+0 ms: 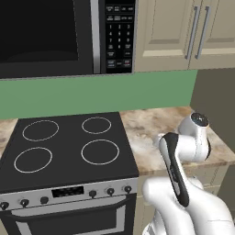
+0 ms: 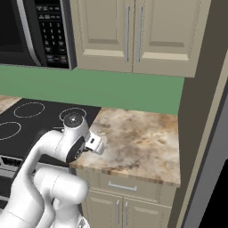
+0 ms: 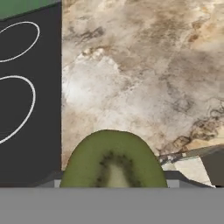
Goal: Place the beer and liquor on the top shelf of the fridge to keep them out of children's reach, and place the kiwi on lower shelves for easy access.
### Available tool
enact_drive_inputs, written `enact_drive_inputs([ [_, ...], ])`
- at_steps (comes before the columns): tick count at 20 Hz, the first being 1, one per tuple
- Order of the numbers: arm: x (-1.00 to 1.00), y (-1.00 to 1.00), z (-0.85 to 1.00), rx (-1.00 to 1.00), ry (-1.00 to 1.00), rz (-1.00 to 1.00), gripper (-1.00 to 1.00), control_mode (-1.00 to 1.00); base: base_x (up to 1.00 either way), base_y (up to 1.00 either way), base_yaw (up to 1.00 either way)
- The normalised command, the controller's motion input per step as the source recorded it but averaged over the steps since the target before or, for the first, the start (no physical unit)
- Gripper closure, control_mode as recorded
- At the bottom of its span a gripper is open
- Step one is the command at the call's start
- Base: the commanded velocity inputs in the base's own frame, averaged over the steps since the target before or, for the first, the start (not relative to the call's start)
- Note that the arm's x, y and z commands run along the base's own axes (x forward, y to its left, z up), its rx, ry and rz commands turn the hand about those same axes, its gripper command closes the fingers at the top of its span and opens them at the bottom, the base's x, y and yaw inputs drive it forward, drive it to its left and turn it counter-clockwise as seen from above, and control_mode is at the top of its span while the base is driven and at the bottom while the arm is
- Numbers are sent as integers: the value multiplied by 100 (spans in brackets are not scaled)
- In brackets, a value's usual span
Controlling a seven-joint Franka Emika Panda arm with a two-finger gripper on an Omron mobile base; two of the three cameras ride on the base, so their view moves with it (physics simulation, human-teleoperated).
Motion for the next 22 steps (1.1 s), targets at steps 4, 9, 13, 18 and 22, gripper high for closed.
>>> enact_drive_inputs([
  [4, -76, 0, 100, 0, -40, 8, 100, -100, 0, 0, 0],
  [9, -65, 0, 100, 0, -40, 9, 100, -100, 0, 0, 0],
  [13, -74, 5, 82, -4, -27, 10, 100, -100, 0, 0, 0],
  [18, -66, 42, 41, -19, -3, 2, 100, -100, 0, 0, 0],
  [22, -42, 48, 38, -25, 1, 0, 100, -100, 0, 0, 0],
])
